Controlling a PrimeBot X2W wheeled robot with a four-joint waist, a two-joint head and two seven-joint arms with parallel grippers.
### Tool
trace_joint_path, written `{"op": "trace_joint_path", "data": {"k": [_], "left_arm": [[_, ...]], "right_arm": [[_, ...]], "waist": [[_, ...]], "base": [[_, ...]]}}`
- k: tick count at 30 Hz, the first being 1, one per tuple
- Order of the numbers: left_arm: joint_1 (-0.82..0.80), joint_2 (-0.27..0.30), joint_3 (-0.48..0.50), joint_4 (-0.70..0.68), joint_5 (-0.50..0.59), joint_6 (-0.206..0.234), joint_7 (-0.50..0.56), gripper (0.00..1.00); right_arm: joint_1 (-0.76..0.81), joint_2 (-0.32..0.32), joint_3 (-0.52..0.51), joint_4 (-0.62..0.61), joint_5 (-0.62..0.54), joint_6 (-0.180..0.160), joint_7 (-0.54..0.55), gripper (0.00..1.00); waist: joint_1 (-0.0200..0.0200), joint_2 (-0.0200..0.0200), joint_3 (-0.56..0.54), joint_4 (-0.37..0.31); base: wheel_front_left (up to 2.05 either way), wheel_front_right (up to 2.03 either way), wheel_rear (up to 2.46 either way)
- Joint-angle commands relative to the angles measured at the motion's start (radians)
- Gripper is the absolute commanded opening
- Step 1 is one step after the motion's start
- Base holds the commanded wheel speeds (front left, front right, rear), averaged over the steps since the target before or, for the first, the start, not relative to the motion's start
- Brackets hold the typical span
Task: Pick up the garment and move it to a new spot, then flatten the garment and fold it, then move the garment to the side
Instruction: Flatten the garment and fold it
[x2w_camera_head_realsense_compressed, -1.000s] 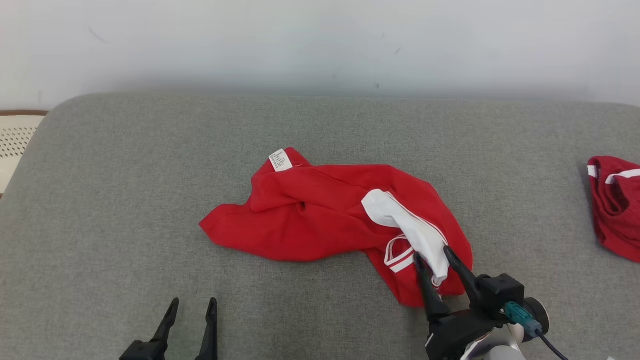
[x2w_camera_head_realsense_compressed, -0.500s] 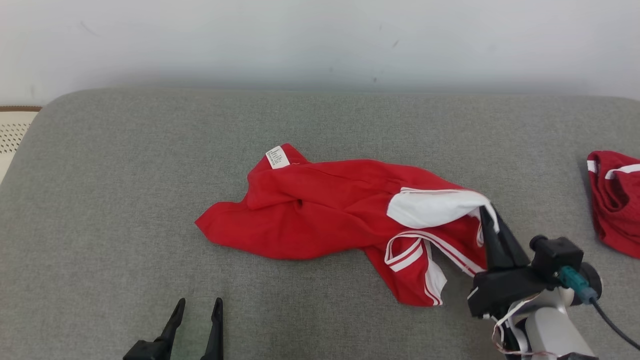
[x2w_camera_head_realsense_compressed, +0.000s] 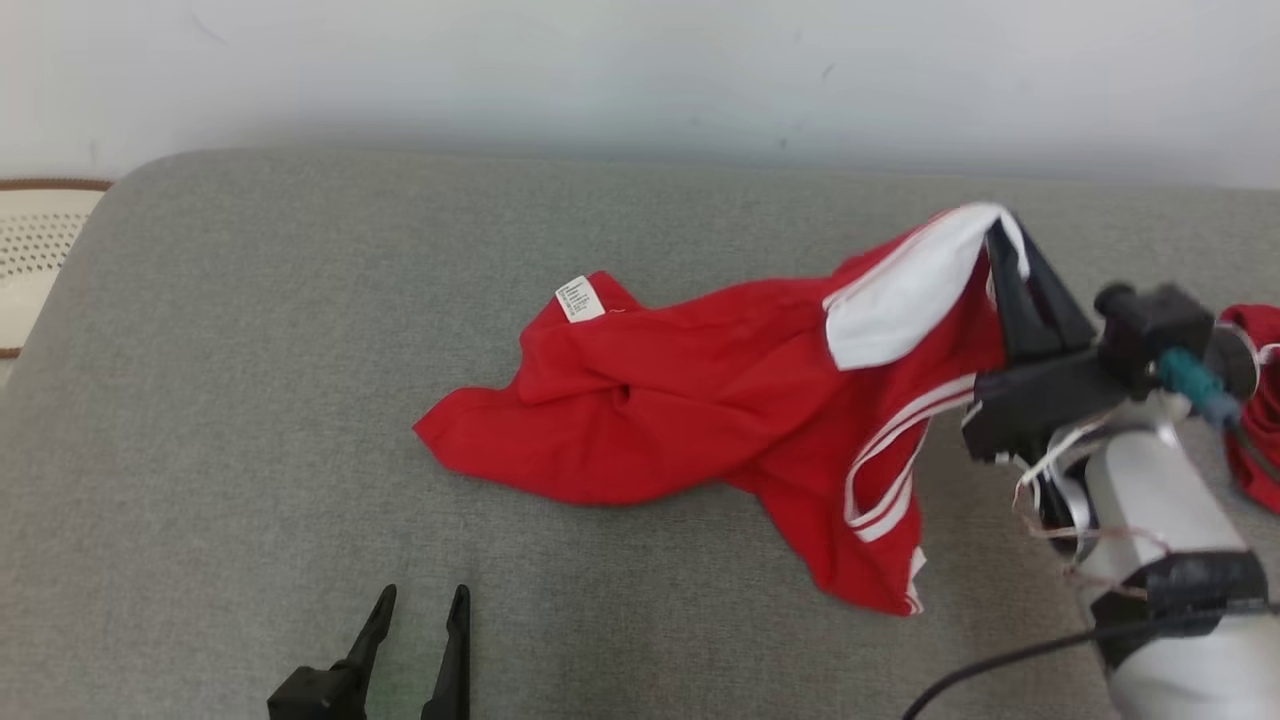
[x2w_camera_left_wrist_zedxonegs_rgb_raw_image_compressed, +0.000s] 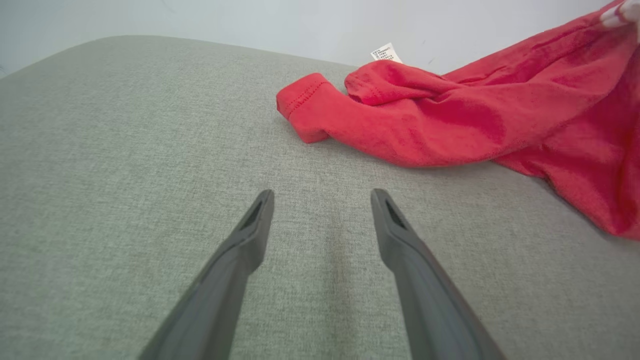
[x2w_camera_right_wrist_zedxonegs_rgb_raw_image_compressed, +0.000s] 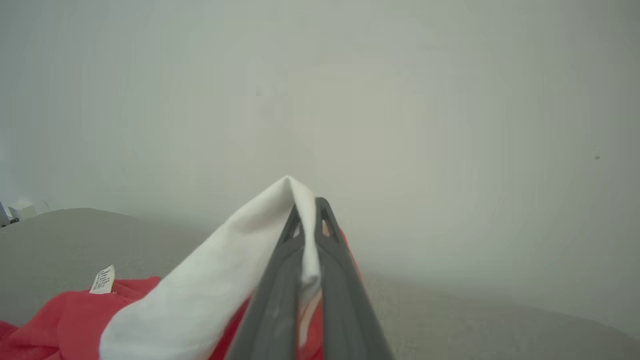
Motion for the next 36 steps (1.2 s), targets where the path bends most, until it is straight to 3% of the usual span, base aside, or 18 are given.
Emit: {"op": "trace_joint_path", "data": {"k": [1,14,20,28,36], "left_arm": [[-0.015,0.0,-0.007,0.005,-0.008,0.004,-0.003,1.0],[-0.058,0.0,-0.069,0.006,-0.042,0.013,-0.003,1.0],[-0.064,0.0,-0.074,0.001,-0.046,0.023,-0.003,1.0],[-0.04,0.0,-0.062,-0.001,-0.044,0.026,-0.003,1.0],[-0.055,0.0,-0.046,0.008,-0.015,0.005,-0.003,1.0]], "right_arm": [[-0.041,-0.014,0.018,0.016,0.001,0.0,-0.001,0.0],[-0.417,-0.12,0.148,0.189,0.004,0.0,-0.001,0.0],[-0.505,-0.137,0.189,0.138,0.001,0.0,-0.001,0.0],[-0.28,-0.209,0.34,-0.059,0.088,0.0,-0.001,0.0],[0.045,-0.261,0.376,-0.104,0.215,0.0,-0.001,0.0]], "waist": [[-0.0001,-0.0001,0.017,0.018],[-0.0001,-0.0001,0.092,0.131],[-0.0001,-0.0001,0.109,0.151],[-0.0001,-0.0001,0.093,0.105],[-0.0001,-0.0001,0.079,0.022]], "base": [[0.0,0.0,0.0],[0.0,0.0,0.0],[0.0,0.0,0.0],[0.0,0.0,0.0],[0.0,0.0,0.0]]}}
